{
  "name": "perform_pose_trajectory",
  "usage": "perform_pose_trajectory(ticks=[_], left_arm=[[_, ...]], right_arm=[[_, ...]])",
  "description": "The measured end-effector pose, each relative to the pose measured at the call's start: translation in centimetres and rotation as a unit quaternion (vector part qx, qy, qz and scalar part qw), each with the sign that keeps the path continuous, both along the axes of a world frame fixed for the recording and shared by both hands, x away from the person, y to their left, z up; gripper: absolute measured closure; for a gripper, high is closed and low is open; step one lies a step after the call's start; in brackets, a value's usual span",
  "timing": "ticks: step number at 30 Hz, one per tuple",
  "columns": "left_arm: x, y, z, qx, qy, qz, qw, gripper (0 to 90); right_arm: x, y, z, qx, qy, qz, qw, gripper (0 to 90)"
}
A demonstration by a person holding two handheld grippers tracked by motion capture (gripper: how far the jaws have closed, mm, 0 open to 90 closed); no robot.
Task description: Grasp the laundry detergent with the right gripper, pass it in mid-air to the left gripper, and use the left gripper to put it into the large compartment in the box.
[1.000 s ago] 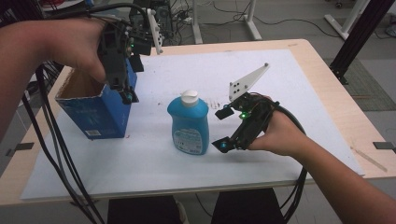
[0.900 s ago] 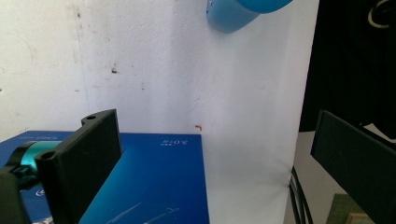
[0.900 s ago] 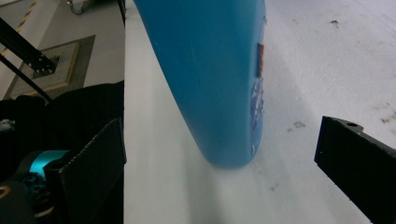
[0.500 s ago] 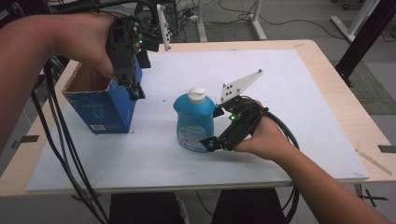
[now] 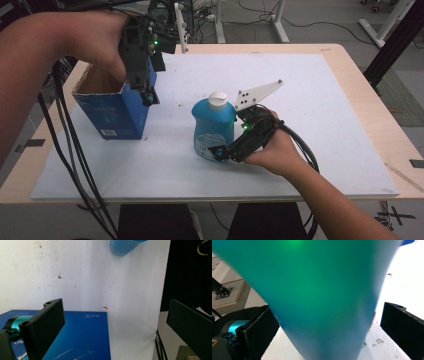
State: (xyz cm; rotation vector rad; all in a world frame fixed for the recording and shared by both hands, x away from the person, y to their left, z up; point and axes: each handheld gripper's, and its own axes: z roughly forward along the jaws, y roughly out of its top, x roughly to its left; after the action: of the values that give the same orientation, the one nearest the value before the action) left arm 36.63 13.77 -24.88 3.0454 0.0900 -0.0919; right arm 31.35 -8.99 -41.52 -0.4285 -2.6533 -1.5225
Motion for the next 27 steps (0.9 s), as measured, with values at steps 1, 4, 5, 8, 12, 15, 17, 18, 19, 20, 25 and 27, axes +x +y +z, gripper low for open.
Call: perform_pose_trajectory(ticks=[1,4,5,8,12,15,17,18,19,20,25,27], left_arm=[[0.0,0.0,0.0,0.0,0.0,0.001,1.0,1.7],[-0.1,0.2,-0.1,-0.001,0.001,0.001,1.0,1.7],[-0.1,0.2,-0.1,0.0,0.001,0.0,1.0,1.7],[-0.1,0.2,-0.1,0.0,0.001,0.0,1.0,1.7],[-0.1,0.3,-0.1,0.0,0.0,0.0,1.0,1.7],[-0.2,0.3,-0.1,-0.001,0.0,0.002,1.0,1.7],[-0.1,0.3,-0.1,0.001,0.0,0.001,1.0,1.7],[-0.2,0.3,-0.1,0.0,0.0,0.003,1.0,1.7],[-0.2,0.3,-0.1,0.0,0.0,0.003,1.0,1.7],[-0.2,0.3,-0.1,0.001,0.001,0.002,1.0,1.7],[-0.1,0.4,-0.1,0.0,0.0,0.002,1.0,1.7],[-0.1,0.4,-0.2,0.001,0.0,0.002,1.0,1.7]], right_arm=[[0.0,0.0,0.0,0.001,-0.003,-0.002,1.0,1.4],[-0.2,0.2,-0.3,0.006,-0.009,-0.008,0.9999,1.4],[-0.2,0.2,-0.3,0.006,-0.009,-0.008,0.9999,1.4],[-0.4,0.4,-0.5,0.013,-0.01,-0.011,0.9998,1.5],[-0.4,0.4,-0.7,0.016,-0.014,-0.019,0.9996,2.2],[-0.5,0.3,-0.8,0.024,-0.017,-0.026,0.9992,4.4],[-0.6,0.3,-0.9,0.03,-0.025,-0.033,0.9987,6.8],[-0.7,0.2,-0.9,0.038,-0.025,-0.029,0.9985,16.2],[-0.7,0.2,-0.9,0.038,-0.025,-0.029,0.9985,16.2],[-0.8,0.2,-1.0,0.042,-0.028,-0.03,0.9983,16.1],[-0.8,0.2,-1.1,0.04,-0.033,-0.039,0.9979,16.3],[-0.8,0.2,-1.1,0.04,-0.033,-0.041,0.9978,16.4]])
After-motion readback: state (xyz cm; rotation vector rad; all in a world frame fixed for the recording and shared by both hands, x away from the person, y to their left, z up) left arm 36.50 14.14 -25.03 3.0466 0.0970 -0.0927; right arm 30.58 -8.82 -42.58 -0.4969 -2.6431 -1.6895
